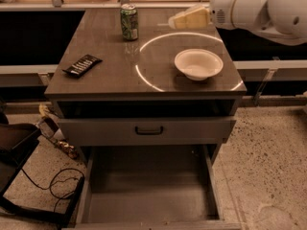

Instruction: Place green can into middle drawer

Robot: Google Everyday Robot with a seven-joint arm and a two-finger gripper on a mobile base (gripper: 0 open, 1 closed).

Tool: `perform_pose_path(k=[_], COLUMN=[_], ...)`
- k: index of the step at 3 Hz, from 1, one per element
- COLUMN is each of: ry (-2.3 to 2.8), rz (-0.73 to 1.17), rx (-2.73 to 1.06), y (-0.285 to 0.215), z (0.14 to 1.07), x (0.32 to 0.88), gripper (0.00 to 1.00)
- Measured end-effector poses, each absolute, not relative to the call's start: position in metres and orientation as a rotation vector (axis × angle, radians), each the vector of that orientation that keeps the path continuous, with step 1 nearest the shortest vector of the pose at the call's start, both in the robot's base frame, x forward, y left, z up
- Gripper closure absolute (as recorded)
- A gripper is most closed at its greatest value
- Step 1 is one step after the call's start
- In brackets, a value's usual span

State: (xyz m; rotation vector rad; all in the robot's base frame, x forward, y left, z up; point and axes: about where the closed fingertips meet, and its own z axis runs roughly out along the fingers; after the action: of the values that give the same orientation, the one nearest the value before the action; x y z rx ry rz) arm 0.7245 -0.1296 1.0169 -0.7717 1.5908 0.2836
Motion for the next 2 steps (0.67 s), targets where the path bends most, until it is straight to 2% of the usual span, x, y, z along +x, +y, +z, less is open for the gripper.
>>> perform_pose_path(k=[2], ry=[1.588], rz=[0.34], rx=[-0.837], y=[-0.06], z=[0.998], x=[0.783], gripper=[0.0])
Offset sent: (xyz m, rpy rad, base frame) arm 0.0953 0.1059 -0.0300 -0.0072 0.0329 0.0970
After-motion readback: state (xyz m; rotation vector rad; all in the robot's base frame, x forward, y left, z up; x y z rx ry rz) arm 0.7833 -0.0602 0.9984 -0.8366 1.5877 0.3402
